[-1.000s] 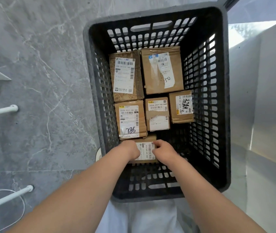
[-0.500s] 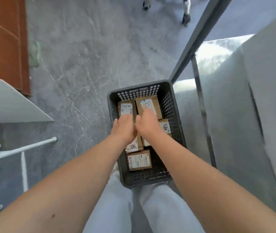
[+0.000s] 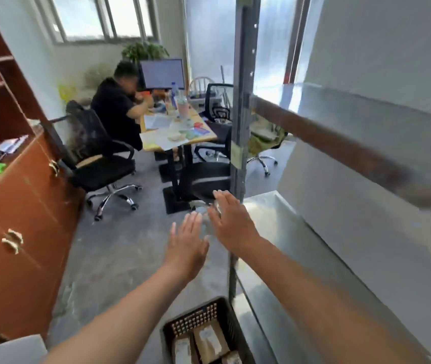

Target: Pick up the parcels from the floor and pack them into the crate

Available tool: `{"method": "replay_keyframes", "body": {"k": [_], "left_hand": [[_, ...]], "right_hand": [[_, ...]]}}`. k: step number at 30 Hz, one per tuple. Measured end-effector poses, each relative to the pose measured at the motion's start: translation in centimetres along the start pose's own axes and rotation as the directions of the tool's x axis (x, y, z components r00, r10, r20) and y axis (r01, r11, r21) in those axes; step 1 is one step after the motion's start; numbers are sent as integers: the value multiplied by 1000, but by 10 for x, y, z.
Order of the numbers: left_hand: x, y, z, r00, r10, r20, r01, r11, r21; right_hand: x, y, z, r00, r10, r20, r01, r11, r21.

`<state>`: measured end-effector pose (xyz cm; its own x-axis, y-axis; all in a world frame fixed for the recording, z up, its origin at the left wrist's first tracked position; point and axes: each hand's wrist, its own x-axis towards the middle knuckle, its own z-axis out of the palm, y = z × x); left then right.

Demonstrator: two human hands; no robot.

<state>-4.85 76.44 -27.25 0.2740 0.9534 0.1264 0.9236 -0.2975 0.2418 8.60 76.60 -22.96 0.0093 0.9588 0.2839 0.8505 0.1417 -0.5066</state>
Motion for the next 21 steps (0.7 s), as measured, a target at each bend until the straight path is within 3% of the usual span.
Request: {"method": "replay_keyframes", "body": {"k": [6,10,14,21], "left_hand": [[5,73,-86,946,241,-217,-253,967,-31],[-34,108,-108,826,470,-311,-479,876,54],[-99,133,-116,774,601,-201,-617,786,-24],[-222,190,-135,580,790,-198,-813,576,-85]], "right_hand": [[-44,-33,-98,969,79,-233,-109,987,-116],[-105,-55,-140,969,78,-233,-151,937,-315],[-189,-67,-166,926,236,-295,-343,851,-397],[-347,-108,-207,791,356,-498,-580,695,-424]]}}
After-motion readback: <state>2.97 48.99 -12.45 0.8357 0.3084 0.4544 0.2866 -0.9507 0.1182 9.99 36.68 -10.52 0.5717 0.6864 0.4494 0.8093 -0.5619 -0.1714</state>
